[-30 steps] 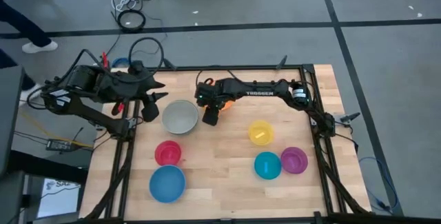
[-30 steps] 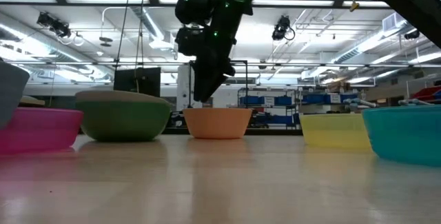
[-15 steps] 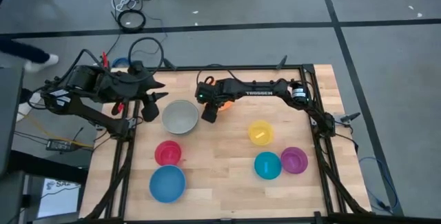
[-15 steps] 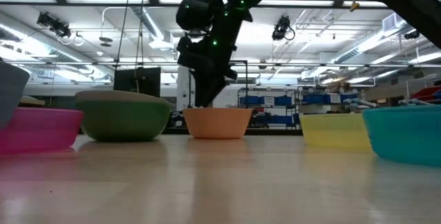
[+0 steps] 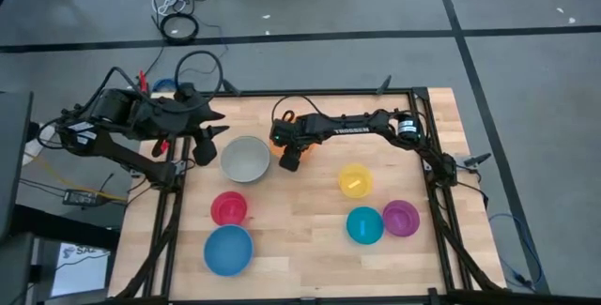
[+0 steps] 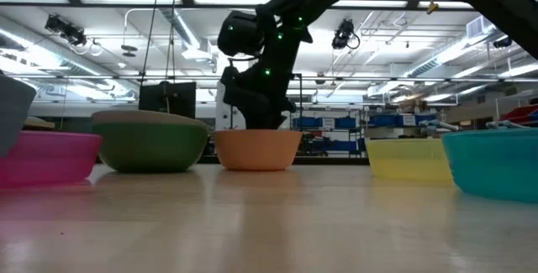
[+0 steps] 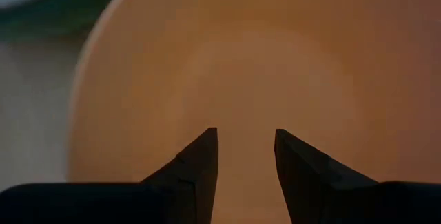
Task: Nest bowls inside each other
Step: Stack the orange bowl on top of the gray bowl
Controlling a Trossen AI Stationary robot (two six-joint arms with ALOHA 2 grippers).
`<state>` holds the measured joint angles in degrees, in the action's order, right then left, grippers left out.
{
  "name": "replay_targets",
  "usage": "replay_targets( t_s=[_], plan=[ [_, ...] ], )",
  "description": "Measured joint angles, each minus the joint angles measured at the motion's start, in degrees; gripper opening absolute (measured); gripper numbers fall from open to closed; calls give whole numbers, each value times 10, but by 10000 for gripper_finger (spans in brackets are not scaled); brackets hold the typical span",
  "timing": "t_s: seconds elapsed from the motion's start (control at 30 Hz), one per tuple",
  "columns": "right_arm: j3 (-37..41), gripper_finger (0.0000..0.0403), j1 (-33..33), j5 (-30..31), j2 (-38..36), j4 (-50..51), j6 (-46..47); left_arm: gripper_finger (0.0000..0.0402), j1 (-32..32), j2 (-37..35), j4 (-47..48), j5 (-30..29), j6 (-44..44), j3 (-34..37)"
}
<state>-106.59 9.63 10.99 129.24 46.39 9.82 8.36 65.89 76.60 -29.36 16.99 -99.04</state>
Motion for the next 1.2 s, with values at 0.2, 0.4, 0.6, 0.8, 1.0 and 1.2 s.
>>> replay_targets(
  t_s=[0.2,0.4,0.6,0.8,1.0,1.2],
  plan=[
    [0,130,0,38,-35,-3,-19,140,0,0,0,0,2,0],
    [0,135,-12,-70,-96,-4,-3,140,0,0,0,0,2,0],
    [-1,166,-32,-137,-97,9,7,140,0,0,-3,0,2,0],
    [0,204,-48,-112,-47,10,7,140,0,0,-5,0,2,0],
    [0,212,-51,-51,-16,9,2,140,0,0,-5,0,2,0],
    [-1,199,-47,-17,-2,-12,-22,140,0,0,-5,0,2,0]
  ],
)
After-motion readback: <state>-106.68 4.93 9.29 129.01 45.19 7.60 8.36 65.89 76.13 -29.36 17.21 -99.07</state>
